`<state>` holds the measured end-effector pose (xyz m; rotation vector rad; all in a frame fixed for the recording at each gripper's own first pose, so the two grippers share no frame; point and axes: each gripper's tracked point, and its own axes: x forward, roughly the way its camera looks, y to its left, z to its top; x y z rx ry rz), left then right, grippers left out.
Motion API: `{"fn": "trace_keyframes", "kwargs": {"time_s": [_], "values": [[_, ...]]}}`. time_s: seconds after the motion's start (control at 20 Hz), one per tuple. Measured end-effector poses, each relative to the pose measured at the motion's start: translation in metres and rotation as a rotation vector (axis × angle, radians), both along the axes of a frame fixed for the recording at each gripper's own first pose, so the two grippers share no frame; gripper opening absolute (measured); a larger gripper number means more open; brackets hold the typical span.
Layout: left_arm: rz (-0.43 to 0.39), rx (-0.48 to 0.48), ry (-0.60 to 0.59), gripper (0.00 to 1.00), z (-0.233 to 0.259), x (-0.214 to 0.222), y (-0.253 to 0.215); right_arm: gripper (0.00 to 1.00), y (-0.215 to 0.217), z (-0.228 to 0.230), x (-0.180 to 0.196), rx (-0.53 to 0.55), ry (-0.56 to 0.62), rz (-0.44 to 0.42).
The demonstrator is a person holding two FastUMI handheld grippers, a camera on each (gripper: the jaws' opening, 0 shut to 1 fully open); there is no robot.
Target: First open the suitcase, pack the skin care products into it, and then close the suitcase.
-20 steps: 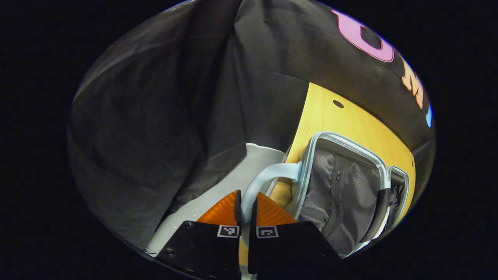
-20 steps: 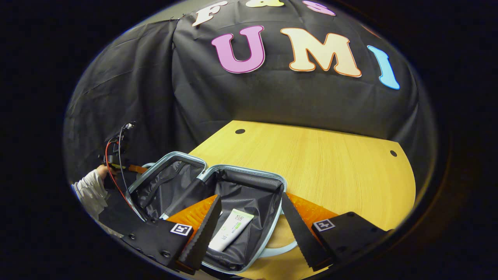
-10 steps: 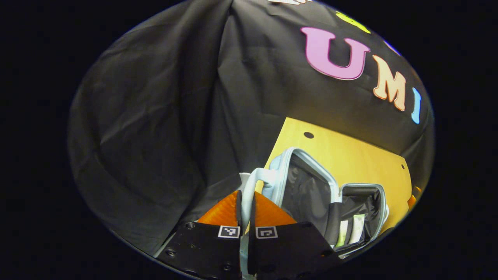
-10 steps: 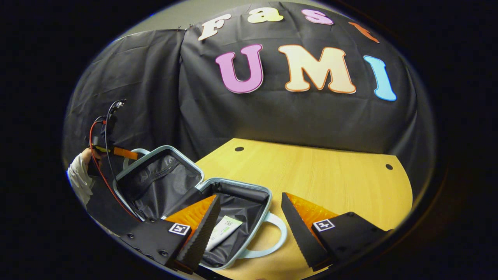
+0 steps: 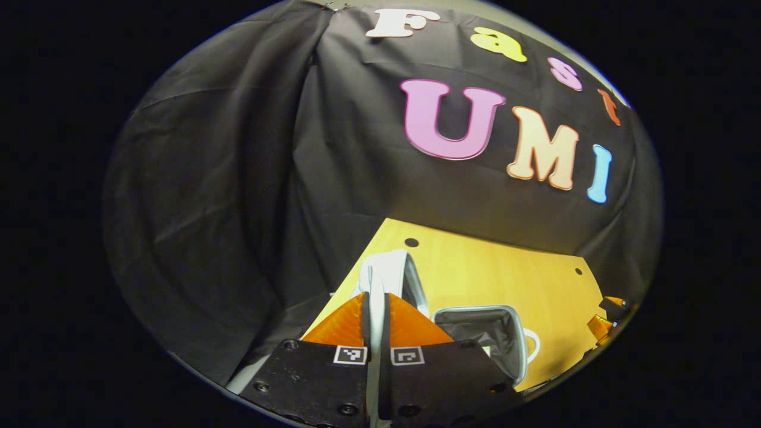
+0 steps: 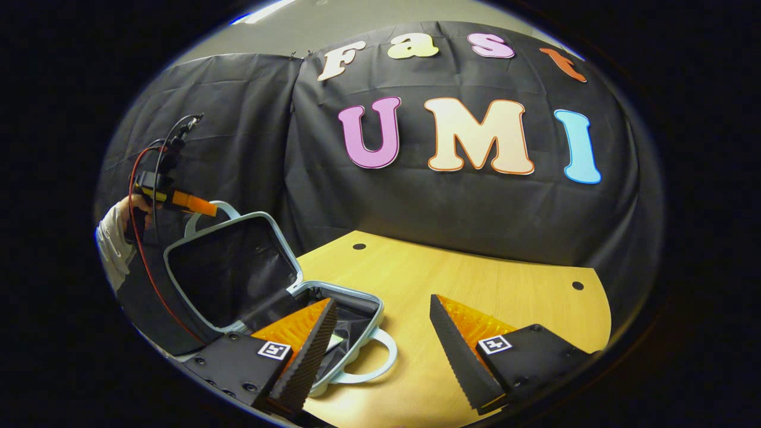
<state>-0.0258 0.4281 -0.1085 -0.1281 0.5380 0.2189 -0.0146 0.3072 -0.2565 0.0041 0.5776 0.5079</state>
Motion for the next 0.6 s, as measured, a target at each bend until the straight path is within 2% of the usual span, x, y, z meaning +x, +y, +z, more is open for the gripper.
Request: {"fn": "trace_keyframes", "kwargs": {"time_s": [0.25,0.3,0.6], "values": [[-0.09,-0.045,-0.054,0.0,0.021,0.006,-0.073,0.98,-0.03,0.01,0.001,0.009,-0.031,-0.029],[-0.101,-0.044,-0.1,0.0,0.027,0.012,-0.084,0.98,-0.036,0.011,0.002,0.01,-0.03,-0.036],[-0.226,-0.161,-0.127,0.0,0.009,0.025,-0.179,0.98,-0.084,0.02,0.009,-0.01,-0.062,-0.104]]}}
